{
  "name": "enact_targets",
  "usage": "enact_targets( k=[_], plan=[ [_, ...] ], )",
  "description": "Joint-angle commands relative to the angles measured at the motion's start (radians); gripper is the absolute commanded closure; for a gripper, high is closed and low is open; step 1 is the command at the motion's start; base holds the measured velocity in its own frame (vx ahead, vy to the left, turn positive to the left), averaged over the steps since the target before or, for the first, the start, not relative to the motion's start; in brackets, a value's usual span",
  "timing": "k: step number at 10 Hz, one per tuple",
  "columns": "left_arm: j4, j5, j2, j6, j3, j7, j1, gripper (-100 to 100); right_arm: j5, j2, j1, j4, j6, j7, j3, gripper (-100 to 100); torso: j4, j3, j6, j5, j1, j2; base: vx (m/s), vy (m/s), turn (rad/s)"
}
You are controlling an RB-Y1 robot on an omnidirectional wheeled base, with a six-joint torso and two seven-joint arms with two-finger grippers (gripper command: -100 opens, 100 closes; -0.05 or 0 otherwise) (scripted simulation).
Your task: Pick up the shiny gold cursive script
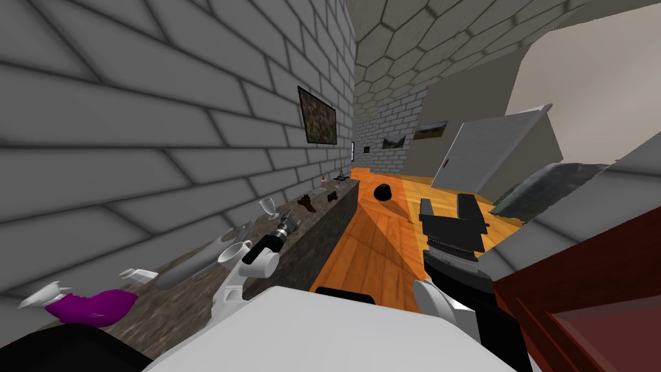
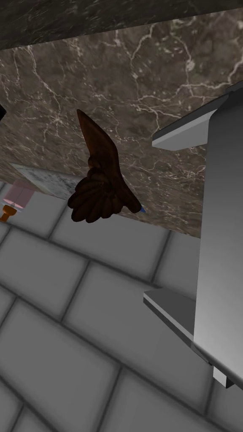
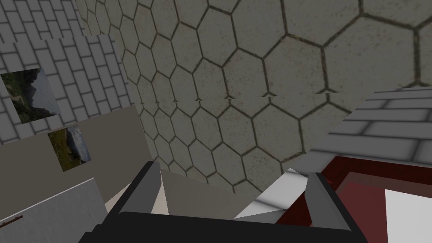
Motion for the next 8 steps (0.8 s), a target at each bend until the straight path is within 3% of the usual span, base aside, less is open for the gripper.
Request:
enact_targets(
  k=[1,2,3,4,5,8],
  plan=[
    [0.005,0.016,0.008,0.046,0.004,0.02,-0.005,-100,0.0,0.0,0.0,0.0,0.0,0.0,0.0,0,0.0,0.0,0.0,0.0,0.0,0.0,-0.005,0.036,-0.038],
    [0.015,0.045,0.023,0.078,0.012,0.053,-0.016,-100,0.0,0.0,0.0,0.0,0.0,0.0,0.0,0,0.0,0.0,0.0,0.0,0.0,0.0,-0.008,0.04,-0.071],
    [0.015,0.045,0.023,0.103,0.012,0.053,-0.016,-100,0.0,0.0,0.0,0.0,0.0,0.0,0.0,0,0.0,0.0,0.0,0.0,0.0,0.0,-0.006,0.034,-0.038],
    [0.025,0.075,0.037,0.137,0.019,0.086,-0.027,-100,0.0,0.0,0.0,0.0,0.0,0.0,0.0,0,0.0,0.0,0.0,0.0,0.0,0.0,-0.004,0.037,-0.066],
    [0.025,0.075,0.037,0.159,0.019,0.086,-0.027,-100,0.0,0.0,0.0,0.0,0.0,0.0,0.0,0,0.0,0.0,0.0,0.0,0.0,0.0,-0.004,0.035,-0.033],
    [0.048,0.134,0.066,0.242,0.034,0.152,-0.05,-100,0.0,0.0,0.0,0.0,0.0,0.0,0.0,0,0.0,0.0,0.0,0.0,0.0,0.0,-0.005,0.036,-0.052]
  ],
)
